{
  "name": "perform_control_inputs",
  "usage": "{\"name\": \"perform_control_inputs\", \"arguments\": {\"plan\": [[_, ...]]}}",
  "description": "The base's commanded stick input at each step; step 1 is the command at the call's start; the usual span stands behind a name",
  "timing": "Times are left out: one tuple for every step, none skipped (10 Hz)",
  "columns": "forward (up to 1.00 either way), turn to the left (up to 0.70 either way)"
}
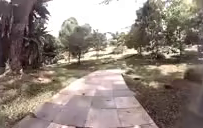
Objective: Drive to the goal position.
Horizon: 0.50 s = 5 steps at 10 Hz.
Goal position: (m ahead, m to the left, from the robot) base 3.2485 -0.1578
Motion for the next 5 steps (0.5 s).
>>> {"name": "perform_control_inputs", "arguments": {"plan": [[0.45,0.00],[0.45,0.00],[0.45,0.00],[0.45,0.00],[0.45,0.00]]}}
